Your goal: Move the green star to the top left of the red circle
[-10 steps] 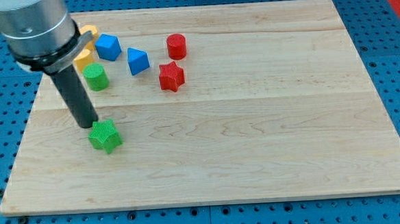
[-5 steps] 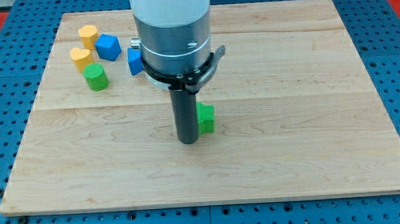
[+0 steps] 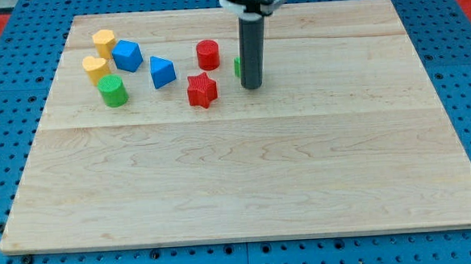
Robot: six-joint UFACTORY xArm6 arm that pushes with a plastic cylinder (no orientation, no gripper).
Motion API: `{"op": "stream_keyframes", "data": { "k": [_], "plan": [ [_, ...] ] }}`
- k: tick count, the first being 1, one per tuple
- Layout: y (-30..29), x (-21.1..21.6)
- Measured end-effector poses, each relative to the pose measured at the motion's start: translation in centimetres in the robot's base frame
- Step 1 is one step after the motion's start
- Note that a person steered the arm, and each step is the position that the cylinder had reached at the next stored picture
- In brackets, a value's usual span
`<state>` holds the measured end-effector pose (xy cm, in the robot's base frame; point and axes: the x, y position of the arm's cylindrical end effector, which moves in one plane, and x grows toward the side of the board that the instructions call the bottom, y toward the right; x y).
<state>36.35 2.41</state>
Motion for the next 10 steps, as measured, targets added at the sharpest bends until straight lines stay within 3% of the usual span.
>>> {"op": "stream_keyframes", "data": {
  "k": [2, 5, 6, 7, 8, 10],
  "plan": [
    [0.0, -6.5],
    [3.0, -7.1],
    [10.7, -8.0],
    [10.3, -11.6],
    [5.7, -13.1],
    [5.9, -11.0]
  ]
}}
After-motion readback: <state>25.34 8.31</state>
